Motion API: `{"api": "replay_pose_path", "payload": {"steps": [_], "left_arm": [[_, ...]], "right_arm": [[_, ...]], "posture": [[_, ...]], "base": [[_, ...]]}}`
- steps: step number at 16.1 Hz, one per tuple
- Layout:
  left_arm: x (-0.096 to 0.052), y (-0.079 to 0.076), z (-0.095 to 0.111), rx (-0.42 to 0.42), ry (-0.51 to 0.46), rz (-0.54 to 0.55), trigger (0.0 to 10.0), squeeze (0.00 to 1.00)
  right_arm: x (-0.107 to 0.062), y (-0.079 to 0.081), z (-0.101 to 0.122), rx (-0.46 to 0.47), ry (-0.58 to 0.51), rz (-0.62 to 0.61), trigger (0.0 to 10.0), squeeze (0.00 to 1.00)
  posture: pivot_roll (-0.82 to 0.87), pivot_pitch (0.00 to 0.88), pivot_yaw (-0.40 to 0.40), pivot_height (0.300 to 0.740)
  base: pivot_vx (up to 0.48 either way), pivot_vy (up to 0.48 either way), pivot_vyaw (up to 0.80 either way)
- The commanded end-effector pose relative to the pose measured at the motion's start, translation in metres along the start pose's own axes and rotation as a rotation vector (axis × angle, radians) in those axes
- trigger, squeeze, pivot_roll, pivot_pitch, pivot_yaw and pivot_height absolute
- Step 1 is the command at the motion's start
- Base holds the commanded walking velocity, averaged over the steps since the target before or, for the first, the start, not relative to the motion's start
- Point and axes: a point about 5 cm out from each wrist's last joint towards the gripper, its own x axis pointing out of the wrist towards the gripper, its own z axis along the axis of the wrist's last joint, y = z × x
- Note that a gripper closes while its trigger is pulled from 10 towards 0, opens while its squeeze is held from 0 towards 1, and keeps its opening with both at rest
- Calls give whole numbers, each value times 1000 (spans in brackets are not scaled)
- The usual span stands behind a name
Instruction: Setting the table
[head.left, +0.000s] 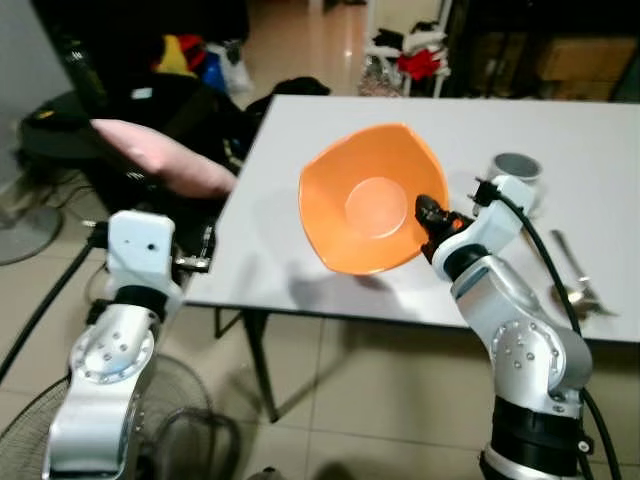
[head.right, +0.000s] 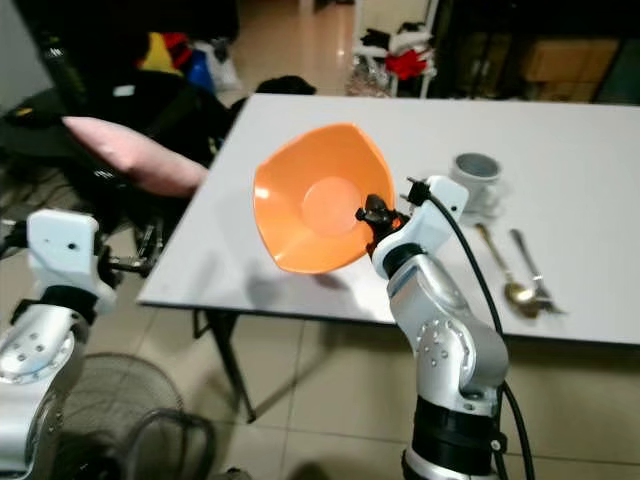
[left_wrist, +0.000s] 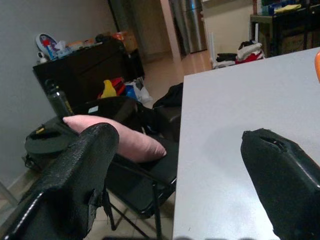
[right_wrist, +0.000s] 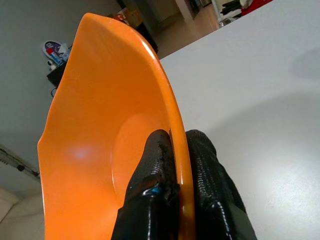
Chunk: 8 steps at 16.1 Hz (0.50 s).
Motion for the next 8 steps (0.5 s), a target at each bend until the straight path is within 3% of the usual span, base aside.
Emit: {"api": "replay_pose_path", "payload": {"steps": [1, 4, 6, 8], "left_arm": [[0, -4, 0, 5, 4, -18, 10000, 0], [1, -6, 0, -21, -4, -30, 10000, 0], [1, -6, 1, -38, -3, -40, 10000, 0], [0, -7, -1, -38, 1, -49, 10000, 0]], "right_arm": [[-4, -3, 10, -20, -44, -4, 10000, 0], [-5, -2, 4, 36, -11, 43, 10000, 0], [1, 0, -6, 44, 52, 58, 10000, 0], [6, 2, -8, 39, 73, 71, 10000, 0]], "posture": [[-115, 0, 59, 740], [-117, 0, 58, 740], [-119, 0, 61, 740], [-118, 0, 60, 740]], "base": [[0, 0, 0], [0, 0, 0], [270, 0, 0], [292, 0, -681]]}}
